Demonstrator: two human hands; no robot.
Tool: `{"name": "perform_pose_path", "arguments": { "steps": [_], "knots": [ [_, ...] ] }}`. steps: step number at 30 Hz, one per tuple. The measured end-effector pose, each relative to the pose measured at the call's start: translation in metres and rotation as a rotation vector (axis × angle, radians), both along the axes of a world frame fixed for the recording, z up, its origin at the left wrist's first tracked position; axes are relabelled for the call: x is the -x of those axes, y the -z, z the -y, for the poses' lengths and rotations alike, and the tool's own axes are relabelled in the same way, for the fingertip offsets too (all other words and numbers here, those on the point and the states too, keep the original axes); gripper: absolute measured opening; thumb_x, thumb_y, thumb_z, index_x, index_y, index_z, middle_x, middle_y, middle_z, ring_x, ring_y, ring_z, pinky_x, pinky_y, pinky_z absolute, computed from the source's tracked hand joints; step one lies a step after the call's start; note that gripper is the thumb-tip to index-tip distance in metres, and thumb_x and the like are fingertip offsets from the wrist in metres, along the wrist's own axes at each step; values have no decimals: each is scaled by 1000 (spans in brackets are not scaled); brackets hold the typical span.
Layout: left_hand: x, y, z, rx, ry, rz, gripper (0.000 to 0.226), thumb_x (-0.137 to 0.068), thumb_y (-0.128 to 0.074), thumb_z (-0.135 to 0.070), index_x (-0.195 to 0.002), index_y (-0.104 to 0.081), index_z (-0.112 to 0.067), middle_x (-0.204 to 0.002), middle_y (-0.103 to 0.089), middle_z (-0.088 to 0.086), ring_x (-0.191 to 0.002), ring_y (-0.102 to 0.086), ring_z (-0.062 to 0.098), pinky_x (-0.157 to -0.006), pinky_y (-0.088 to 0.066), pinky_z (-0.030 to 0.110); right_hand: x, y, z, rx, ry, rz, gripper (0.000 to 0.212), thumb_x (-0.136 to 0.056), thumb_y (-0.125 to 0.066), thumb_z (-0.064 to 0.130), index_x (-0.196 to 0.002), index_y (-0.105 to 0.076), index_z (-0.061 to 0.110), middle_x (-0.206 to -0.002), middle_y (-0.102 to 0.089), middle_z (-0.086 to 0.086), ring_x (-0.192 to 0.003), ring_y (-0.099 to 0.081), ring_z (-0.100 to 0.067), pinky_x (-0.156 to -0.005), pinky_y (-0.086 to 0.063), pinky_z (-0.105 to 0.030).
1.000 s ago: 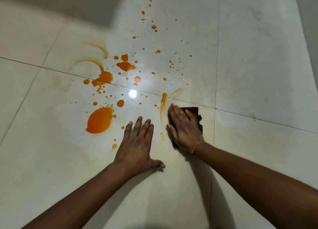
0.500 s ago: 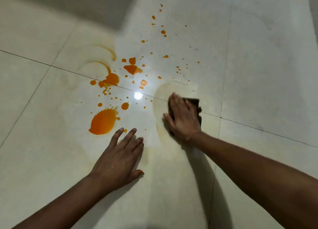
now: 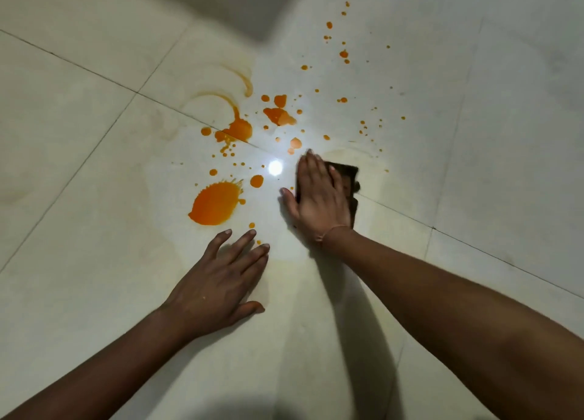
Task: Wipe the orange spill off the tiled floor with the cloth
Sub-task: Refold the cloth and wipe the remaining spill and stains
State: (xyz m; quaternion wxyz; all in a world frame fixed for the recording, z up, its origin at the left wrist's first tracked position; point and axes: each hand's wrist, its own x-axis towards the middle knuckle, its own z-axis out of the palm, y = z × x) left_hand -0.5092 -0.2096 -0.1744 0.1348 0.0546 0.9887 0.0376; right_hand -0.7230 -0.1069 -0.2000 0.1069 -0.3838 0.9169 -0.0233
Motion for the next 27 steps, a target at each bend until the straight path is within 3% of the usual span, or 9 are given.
{"name": "perform_pose_path", "arguments": {
  "steps": [3,5,7,11,14,17,20,23,27],
  "knots": [
    [-15,-12,8,-33,-138,-54,80,-88,-39,-71,-137,-52,-9,-149,-43,7,-143,-29,29,-114,-21,52,-41,-10,-9,36,-193,61,74,-97,-20,55,-155,-5,12,-164,0,-3,-150,3,-15,-121,2,-38],
    [-32,-17,17,-29,-298,-53,84,-87,-33,-74,-138,-50,-9,-153,-36,11,-144,-26,30,-113,-23,52,-64,-13,-50,12,-294,88,74,-95,-28,53,-155,-13,13,-163,-9,-3,-150,-7,-16,-120,-3,-39],
    [-50,-16,29,-12,-463,12,92,-85,-27,-79,-142,-45,-8,-157,-28,13,-144,-24,34,-111,-24,56,-58,-9,-66,17,-274,84,74,-94,-31,54,-154,-18,13,-162,-14,-3,-149,-14,-18,-120,-6,-39],
    [-70,7,46,-12,-640,95,100,-81,-27,-81,-147,-33,-7,-158,-22,16,-142,-24,40,-107,-26,59,-50,0,33,22,-86,59,76,-97,-21,57,-155,-6,11,-164,-2,-6,-150,1,-18,-119,2,-40],
    [-71,18,56,-69,-685,33,83,-90,-24,-69,-148,-32,-10,-159,-22,12,-143,-23,35,-110,-24,54,-102,-3,61,55,-293,88,76,-96,-26,56,-154,-13,9,-163,-8,-8,-150,-3,-20,-119,0,-40],
    [-76,15,64,-110,-669,-7,67,-97,-18,-56,-149,-30,-15,-160,-21,7,-145,-22,30,-113,-20,46,-125,-13,-13,8,-401,140,76,-94,-36,53,-154,-17,12,-163,-12,-5,-149,-9,-18,-120,-6,-40],
    [-82,21,72,-128,-634,-17,60,-99,-21,-47,-151,-29,-18,-160,-20,4,-146,-21,26,-113,-18,42,-71,-6,-13,17,-210,71,76,-93,-31,55,-154,-17,11,-162,-12,-6,-149,-11,-19,-119,-5,-40],
    [-86,32,74,-150,-619,-88,57,-98,-26,-40,-151,-29,-17,-160,-21,3,-147,-19,23,-114,-18,40,-45,1,82,12,-40,16,79,-95,-18,59,-155,-8,9,-163,-5,-9,-150,-3,-21,-120,-2,-42],
    [-88,31,77,-251,-651,-177,58,-97,-33,-35,-148,-32,-7,-157,-27,7,-145,-23,21,-115,-18,36,-119,-5,95,33,-399,92,78,-95,-29,55,-155,-11,9,-163,-6,-8,-150,-3,-19,-120,0,-40]
  ]
}}
